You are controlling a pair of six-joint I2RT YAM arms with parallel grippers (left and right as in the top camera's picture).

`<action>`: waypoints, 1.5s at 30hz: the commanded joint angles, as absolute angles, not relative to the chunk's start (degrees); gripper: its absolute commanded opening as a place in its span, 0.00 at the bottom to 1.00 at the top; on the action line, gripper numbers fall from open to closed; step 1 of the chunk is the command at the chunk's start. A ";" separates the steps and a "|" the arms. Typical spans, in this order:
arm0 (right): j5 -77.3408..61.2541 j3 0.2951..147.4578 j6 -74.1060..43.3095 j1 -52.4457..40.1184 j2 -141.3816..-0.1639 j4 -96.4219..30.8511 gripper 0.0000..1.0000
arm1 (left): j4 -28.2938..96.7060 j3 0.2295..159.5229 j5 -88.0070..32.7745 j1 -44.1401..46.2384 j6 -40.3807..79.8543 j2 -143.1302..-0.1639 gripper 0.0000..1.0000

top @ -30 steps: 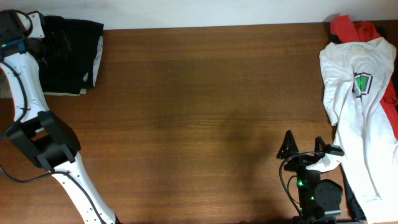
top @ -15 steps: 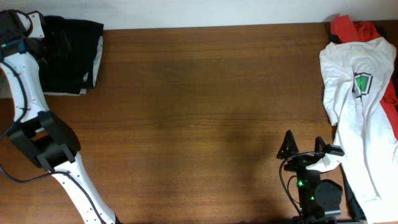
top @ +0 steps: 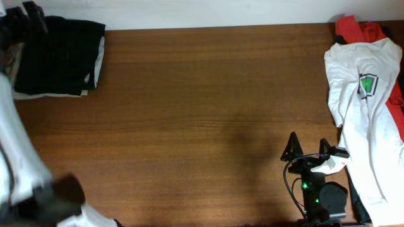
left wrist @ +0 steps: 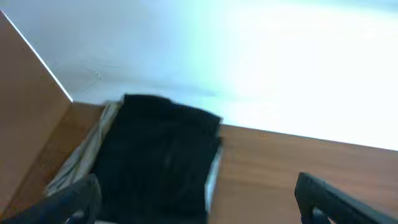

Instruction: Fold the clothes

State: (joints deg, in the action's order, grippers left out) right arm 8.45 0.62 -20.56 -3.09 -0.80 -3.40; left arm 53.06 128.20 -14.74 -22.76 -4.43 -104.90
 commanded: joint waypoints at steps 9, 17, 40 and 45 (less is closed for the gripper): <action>8.19 0.32 -20.34 -2.96 -0.25 -3.86 0.99 | 53.82 68.71 -15.22 -3.55 -3.92 -60.62 0.99; 8.19 0.32 -20.34 -2.96 -0.25 -3.86 0.99 | 21.21 32.38 -15.25 -1.76 0.91 -28.77 0.99; 8.19 0.32 -20.34 -2.96 -0.25 -3.84 0.99 | -0.56 0.47 -2.02 -1.80 3.64 -0.27 0.99; 8.19 0.32 -20.34 -2.96 -0.25 -3.84 0.99 | 4.64 0.47 -1.65 -1.80 1.67 -0.27 0.99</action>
